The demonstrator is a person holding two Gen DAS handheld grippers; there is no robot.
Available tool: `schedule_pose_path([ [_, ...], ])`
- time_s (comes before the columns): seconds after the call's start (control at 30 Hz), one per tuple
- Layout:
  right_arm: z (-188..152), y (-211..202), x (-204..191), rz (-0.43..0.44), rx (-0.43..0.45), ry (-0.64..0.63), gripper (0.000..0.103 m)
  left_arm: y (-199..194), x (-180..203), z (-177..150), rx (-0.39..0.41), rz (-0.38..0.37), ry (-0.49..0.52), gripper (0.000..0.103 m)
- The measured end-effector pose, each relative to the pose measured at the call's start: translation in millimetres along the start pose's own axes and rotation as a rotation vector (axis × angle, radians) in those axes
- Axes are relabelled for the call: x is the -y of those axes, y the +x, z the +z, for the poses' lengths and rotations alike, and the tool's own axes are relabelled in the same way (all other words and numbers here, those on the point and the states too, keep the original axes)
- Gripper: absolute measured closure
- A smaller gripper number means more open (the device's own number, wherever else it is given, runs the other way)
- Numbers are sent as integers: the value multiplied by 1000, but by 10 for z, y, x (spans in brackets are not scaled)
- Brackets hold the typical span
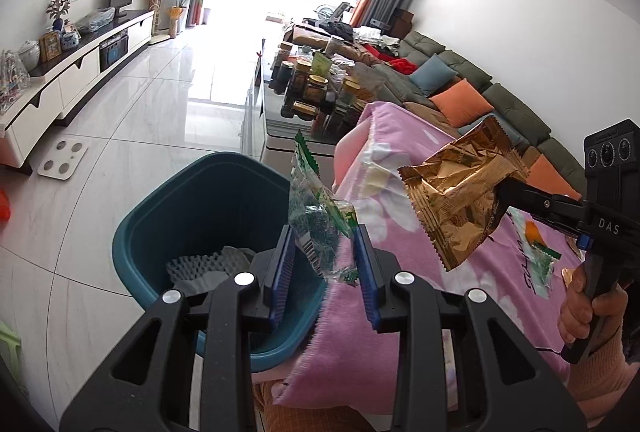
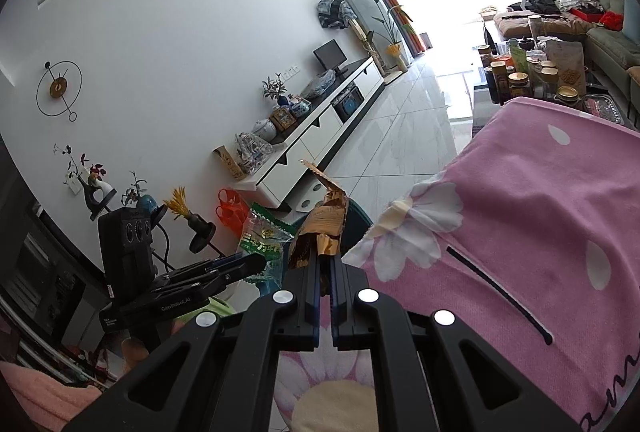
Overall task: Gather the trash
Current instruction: 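Carry both held bags from the table to the teal bin, then open both grippers over the teal bin to drop the bags, then move both grippers back over the table toward the remaining wrappers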
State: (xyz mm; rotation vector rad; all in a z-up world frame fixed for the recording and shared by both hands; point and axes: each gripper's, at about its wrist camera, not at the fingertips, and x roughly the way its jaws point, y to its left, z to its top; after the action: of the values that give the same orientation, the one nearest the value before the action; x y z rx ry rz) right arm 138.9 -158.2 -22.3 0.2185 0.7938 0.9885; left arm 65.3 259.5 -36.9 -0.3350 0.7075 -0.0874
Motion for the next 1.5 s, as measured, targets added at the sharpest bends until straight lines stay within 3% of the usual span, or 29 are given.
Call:
schedule_pose_path([
  [0.33,119,670,-106,-11,-112,-21,100,185,-467,-22,-36,70,-76,72],
  [0.7,125,1214,-226,-27,-217,-28,97,492,-671,-25,-89,101,-114,69],
  [0.83,105,1333,-225,-40,-243,-14,92,607,-670,-24,-98,106,-124,66],
  [0.93,89,1355,-204,-47,-252,-7,86,656,-678,-24,-105,98,-130,63],
  [1.17,62,1328,-170,-52,-254,2,85,728,-686,-30,-108,106,-136,55],
  [1.4,53,1106,-175,-48,-225,-18,78,649,-632,-41,-87,101,-123,53],
  [1.5,50,961,-173,-53,-202,-31,76,566,-526,-36,-61,96,-102,48],
])
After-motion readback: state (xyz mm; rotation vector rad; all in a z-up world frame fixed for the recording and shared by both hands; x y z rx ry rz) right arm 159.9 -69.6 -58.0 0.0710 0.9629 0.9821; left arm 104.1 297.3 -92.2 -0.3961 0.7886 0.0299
